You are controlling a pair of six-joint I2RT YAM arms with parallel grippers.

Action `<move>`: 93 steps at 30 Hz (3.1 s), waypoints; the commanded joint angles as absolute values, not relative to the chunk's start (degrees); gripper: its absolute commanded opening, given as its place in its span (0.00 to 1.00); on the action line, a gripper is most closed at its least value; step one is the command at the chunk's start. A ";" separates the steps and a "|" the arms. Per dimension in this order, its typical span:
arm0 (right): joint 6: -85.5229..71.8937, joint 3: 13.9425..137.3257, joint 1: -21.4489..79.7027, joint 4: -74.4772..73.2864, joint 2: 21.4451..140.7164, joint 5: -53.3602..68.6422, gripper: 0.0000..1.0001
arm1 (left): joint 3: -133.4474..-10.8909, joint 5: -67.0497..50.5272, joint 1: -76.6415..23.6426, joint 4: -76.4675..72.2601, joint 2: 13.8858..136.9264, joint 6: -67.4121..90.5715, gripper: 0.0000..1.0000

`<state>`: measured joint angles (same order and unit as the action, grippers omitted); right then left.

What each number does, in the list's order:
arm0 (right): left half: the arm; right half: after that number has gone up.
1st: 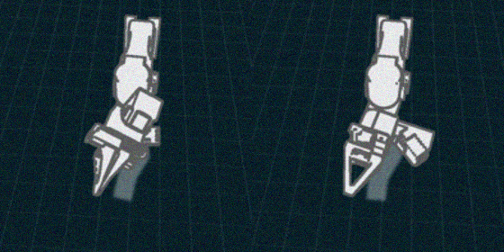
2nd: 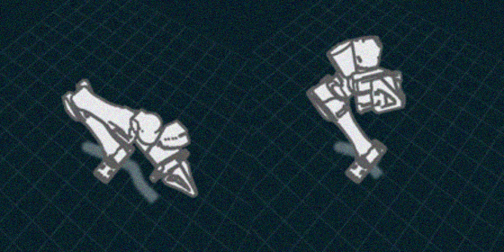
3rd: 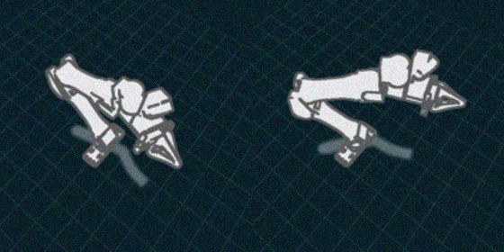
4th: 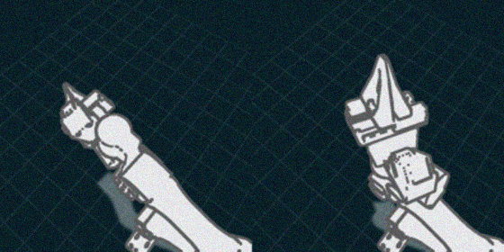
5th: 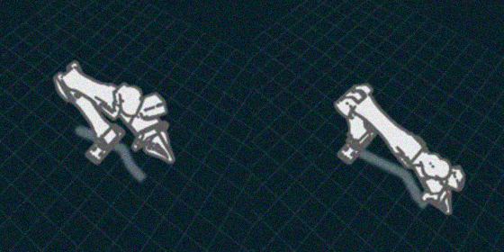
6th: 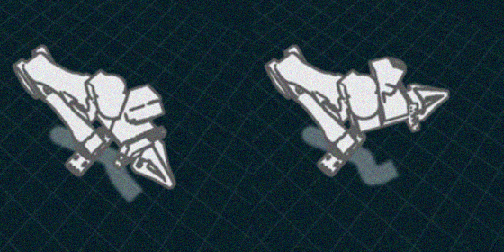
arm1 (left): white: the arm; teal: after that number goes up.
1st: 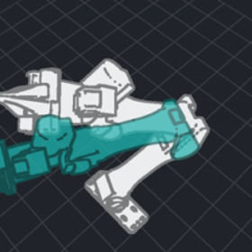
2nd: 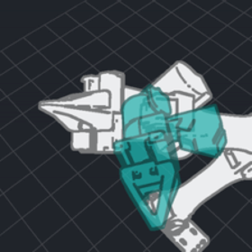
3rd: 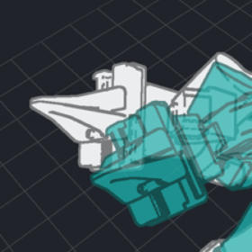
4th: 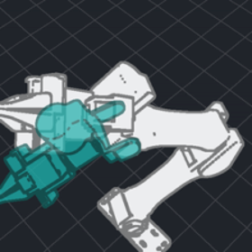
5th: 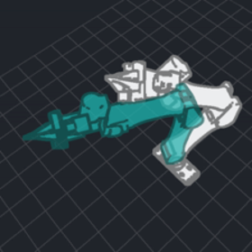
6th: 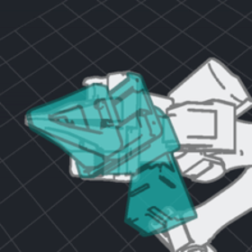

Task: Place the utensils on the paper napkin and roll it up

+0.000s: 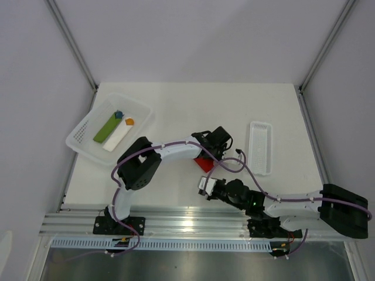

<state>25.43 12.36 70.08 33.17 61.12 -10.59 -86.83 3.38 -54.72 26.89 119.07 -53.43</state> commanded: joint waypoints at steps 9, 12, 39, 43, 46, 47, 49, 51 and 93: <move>35.06 22.85 69.79 43.24 78.81 -24.86 0.00 | -89.56 3.16 -54.93 27.86 119.53 -53.00 0.08; 36.12 24.17 69.44 45.17 84.09 -27.94 0.00 | -89.65 3.08 -54.93 28.04 119.53 -52.91 0.08; 34.11 37.61 65.74 31.04 101.78 -37.27 0.00 | -89.65 3.34 -54.93 28.12 119.62 -54.05 0.08; 30.24 41.39 64.60 19.37 102.30 -36.91 0.00 | -89.56 3.34 -54.93 28.21 119.44 -54.32 0.08; 28.48 43.06 63.81 14.35 102.30 -36.48 0.00 | -89.56 3.34 -54.93 28.21 119.44 -54.49 0.08; 28.13 43.41 63.55 13.46 102.48 -35.26 0.00 | -89.73 3.34 -54.93 28.21 119.44 -54.67 0.08; 27.08 44.21 62.49 11.53 102.92 -34.02 0.00 | -89.47 3.34 -54.93 28.30 119.53 -54.58 0.08; 26.98 44.56 62.14 10.90 103.18 -32.70 0.00 | -89.39 3.34 -54.93 28.39 119.44 -54.75 0.08; 22.77 52.82 56.87 -6.24 102.75 -16.79 0.00 | -97.90 16.79 -46.76 32.34 115.40 -43.42 0.58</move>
